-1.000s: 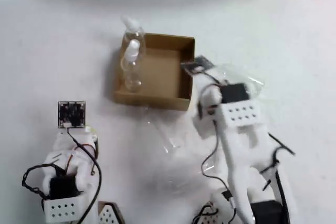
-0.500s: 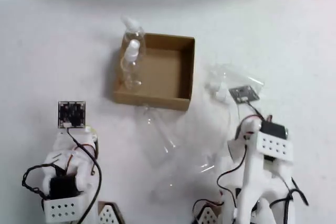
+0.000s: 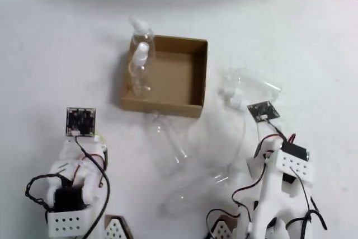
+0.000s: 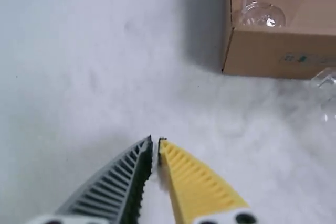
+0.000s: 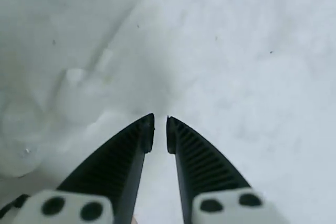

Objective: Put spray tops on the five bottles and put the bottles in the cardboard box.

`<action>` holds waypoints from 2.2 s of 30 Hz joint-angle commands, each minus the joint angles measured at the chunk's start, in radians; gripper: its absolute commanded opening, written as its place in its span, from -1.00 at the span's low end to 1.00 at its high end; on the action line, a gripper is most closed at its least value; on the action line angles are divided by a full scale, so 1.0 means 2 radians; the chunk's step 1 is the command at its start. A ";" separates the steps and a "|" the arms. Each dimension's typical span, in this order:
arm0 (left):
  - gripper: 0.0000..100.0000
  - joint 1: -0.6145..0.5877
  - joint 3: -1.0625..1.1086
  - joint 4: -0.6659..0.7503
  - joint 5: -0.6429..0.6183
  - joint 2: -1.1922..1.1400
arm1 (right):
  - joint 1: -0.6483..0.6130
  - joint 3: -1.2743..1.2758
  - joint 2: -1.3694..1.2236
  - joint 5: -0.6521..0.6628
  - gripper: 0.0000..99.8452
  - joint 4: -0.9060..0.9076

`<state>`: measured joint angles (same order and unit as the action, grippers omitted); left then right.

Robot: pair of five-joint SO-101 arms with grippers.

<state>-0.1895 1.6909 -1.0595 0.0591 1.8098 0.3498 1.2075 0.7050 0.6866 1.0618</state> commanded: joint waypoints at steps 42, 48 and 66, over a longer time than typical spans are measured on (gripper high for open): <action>-0.25 0.308 -0.582 -0.107 -0.424 -0.695 | -0.029 0.005 0.006 0.025 -0.97 -0.006; -0.24 0.306 -0.580 -0.115 -0.480 -0.744 | -0.030 0.008 0.007 0.025 -0.97 -0.006; -0.25 0.289 -0.559 -0.005 -0.480 -0.893 | -0.031 0.009 0.008 0.025 -0.97 -0.007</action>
<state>0.4166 0.5892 -1.1270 -0.8846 0.0667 0.2992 1.2321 0.7050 0.7250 1.0618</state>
